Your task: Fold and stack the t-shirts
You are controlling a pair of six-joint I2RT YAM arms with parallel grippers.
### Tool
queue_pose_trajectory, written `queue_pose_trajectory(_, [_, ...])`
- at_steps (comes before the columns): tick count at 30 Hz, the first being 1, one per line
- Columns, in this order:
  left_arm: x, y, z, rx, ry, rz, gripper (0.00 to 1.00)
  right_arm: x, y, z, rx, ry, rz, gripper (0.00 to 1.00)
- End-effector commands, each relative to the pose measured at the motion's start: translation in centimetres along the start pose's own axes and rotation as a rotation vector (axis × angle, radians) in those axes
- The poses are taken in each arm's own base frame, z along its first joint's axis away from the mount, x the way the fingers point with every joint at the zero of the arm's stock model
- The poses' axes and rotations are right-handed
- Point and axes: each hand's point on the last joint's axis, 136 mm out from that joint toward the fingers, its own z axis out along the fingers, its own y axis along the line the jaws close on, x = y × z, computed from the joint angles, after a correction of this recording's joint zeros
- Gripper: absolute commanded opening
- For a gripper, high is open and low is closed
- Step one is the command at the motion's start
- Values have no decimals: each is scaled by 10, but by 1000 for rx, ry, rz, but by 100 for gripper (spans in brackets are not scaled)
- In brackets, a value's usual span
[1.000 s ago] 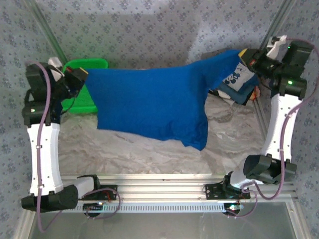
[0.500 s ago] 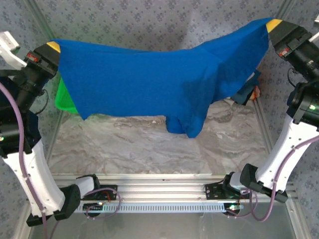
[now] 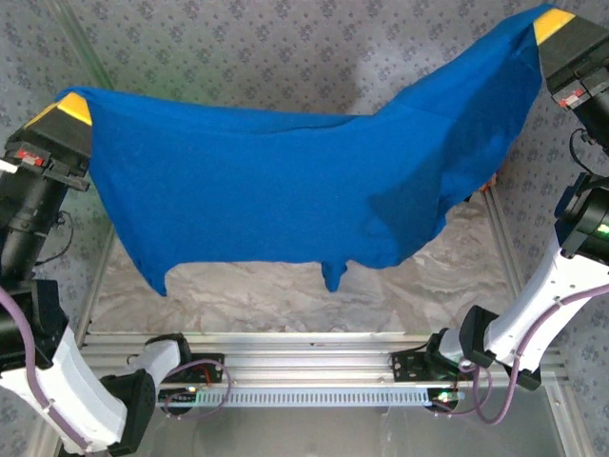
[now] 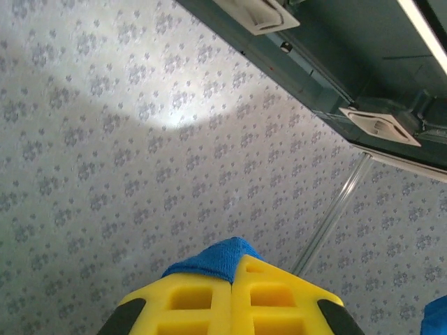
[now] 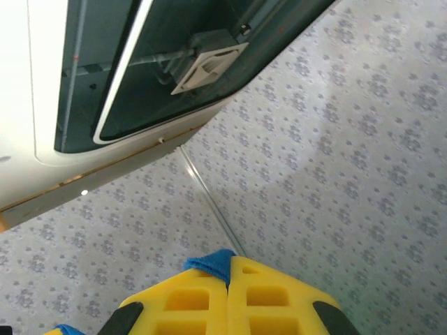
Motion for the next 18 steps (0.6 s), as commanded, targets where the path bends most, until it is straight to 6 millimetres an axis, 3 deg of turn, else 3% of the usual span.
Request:
queue_pose_trajectory(1, [-17, -14, -7, 27, -71, 64, 0, -11, 23, -1, -60, -47, -29, 0])
queue_pose_trajectory(5, [-2, 10, -1, -48, -24, 42, 0, -7, -8, 2, 0, -25, 16, 0])
queue_pose_trajectory(10, [43, 73, 21, -187, 81, -22, 0, 16, -70, 16, 65, 36, 95, 0])
queue_pose_trajectory(14, [85, 126, 37, -274, 158, -62, 0, 62, -120, 43, 113, 168, 127, 0])
queue_pose_trajectory(18, [138, 190, 40, -413, 255, -60, 0, 133, -200, 69, 208, 325, 197, 0])
